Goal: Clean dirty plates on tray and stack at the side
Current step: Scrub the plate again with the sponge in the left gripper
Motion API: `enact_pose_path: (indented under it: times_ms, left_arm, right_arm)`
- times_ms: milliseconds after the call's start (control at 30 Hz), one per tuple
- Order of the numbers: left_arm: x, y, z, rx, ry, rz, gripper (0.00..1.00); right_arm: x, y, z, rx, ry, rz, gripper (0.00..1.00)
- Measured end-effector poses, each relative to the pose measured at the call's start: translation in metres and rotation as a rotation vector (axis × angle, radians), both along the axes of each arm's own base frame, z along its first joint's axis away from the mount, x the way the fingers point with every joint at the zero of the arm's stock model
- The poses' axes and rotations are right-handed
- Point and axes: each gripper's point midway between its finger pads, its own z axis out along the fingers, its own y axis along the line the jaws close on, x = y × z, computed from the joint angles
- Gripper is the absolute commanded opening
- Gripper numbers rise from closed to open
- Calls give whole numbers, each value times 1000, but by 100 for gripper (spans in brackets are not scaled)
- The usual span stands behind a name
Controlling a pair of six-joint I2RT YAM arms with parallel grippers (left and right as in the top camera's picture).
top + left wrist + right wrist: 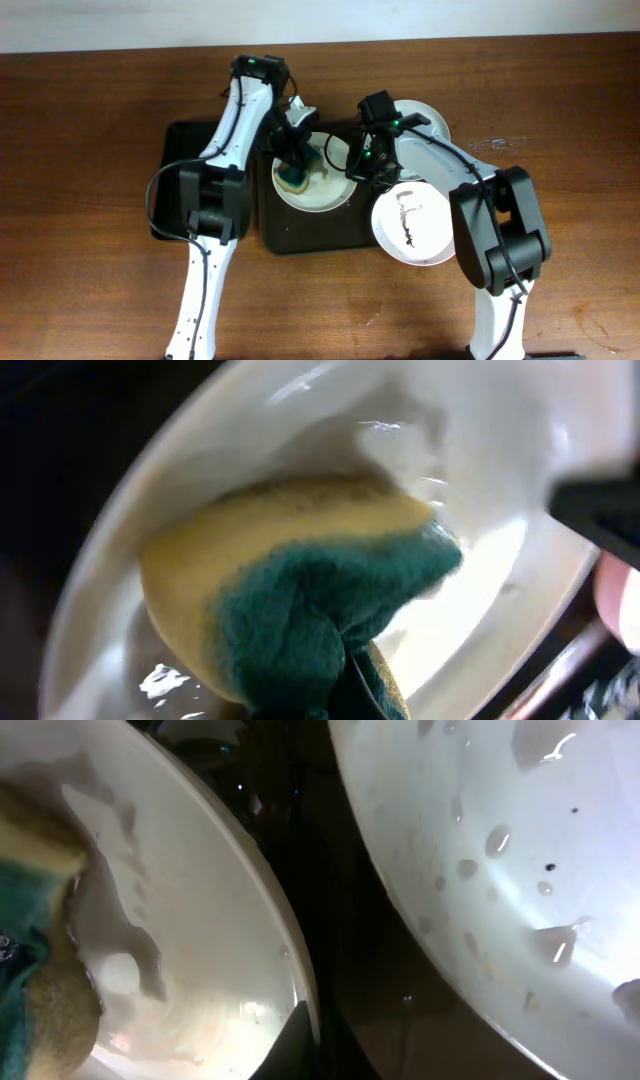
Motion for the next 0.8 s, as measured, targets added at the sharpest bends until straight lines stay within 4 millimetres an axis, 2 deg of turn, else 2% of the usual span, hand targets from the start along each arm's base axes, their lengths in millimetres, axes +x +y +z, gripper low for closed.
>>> enact_pose_path:
  times_ms: [133, 167, 267, 333, 400, 467, 533, 700, 800]
  left_arm:
    - [14, -18, 3, -173, -99, -91, 0]
    - [28, -24, 2, -188, -149, -69, 0]
    - [40, -18, -7, -21, -106, 163, 0]
    - [39, -16, -6, 118, -71, 321, 0]
    - [34, -16, -5, 176, -31, 421, 0]
    - [29, -19, -1, 104, -4, 364, 0]
    - [19, -22, 2, -39, 41, 243, 0]
    - [35, -38, 3, -171, -66, 140, 0]
    - [37, -40, 4, -197, -96, 99, 0]
  right_arm:
    - [1, -3, 0, -7, -3, -6, 4]
    - [3, -5, 0, -13, -8, -12, 4]
    - [6, -5, 0, -16, -17, -17, 4]
    - [6, -5, 0, -16, -17, -18, 4]
    - [6, -5, 0, -15, -17, -19, 4]
    - [6, -5, 0, -15, -16, -20, 4]
    - [5, -5, 0, -16, -14, -19, 4]
    - [5, -5, 0, -17, -13, -18, 4]
    - [5, -5, 0, -17, -14, -18, 4]
